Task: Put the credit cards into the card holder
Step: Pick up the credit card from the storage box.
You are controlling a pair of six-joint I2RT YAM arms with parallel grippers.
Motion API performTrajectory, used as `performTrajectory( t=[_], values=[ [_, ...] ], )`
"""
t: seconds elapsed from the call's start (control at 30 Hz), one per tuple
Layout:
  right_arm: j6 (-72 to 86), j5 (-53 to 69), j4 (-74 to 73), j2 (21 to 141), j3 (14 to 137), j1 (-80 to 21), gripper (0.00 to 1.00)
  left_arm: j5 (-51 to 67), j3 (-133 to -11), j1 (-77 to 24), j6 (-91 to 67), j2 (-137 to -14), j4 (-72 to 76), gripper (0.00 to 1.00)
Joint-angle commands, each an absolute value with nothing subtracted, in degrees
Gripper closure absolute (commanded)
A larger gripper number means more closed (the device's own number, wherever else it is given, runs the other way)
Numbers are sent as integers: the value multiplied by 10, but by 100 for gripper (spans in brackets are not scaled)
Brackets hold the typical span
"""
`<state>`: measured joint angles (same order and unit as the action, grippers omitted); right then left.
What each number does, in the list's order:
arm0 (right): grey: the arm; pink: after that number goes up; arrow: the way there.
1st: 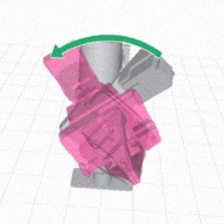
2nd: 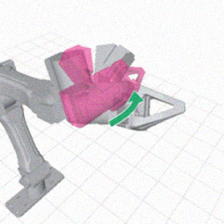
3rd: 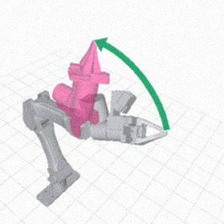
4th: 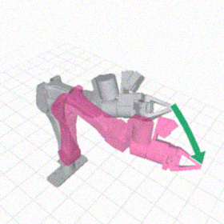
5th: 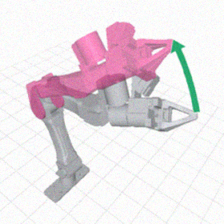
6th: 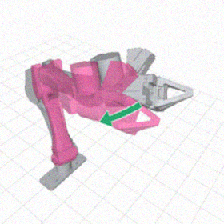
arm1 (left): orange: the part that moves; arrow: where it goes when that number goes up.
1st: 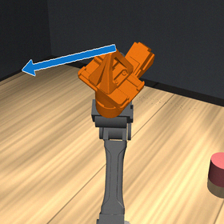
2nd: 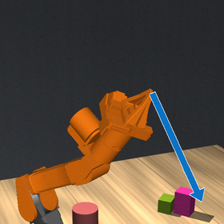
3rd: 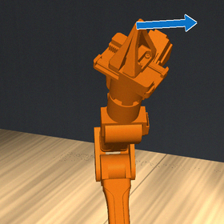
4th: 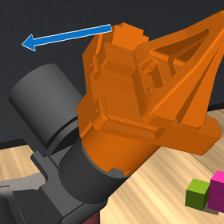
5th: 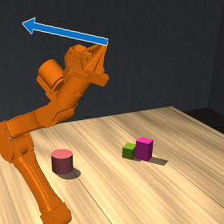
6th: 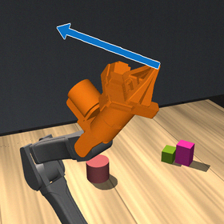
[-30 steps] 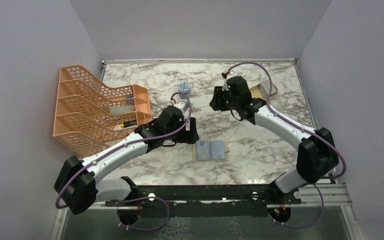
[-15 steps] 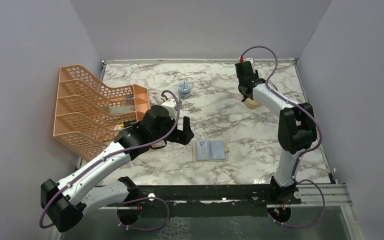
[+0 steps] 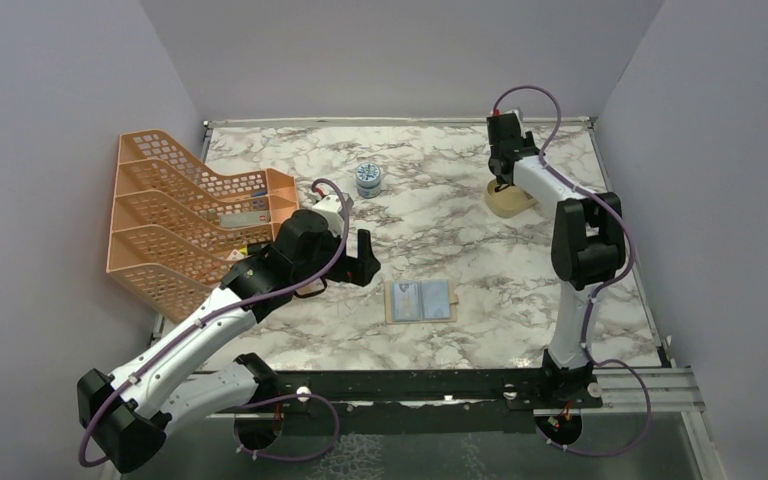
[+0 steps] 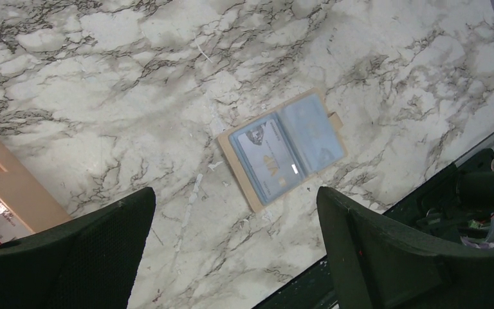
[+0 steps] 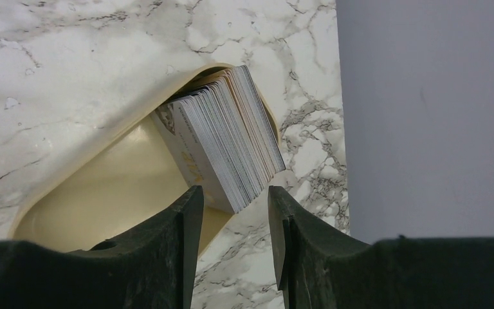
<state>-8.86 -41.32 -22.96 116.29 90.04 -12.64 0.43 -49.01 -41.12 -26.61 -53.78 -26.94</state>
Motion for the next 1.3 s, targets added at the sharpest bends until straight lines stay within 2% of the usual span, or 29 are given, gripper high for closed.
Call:
performTrajectory(
  t=[0.0, 0.63, 1.27],
  values=[
    [-123, -428, -220, 1189, 921, -120, 58, 20, -485, -397, -262, -539, -270, 1],
    [-156, -421, -195, 1237, 927, -94, 58, 42, -478, -378, -263, -543, -260, 2],
    [-135, -413, -215, 1216, 936, -91, 72, 55, -474, -366, -263, -536, -254, 5]
  ],
)
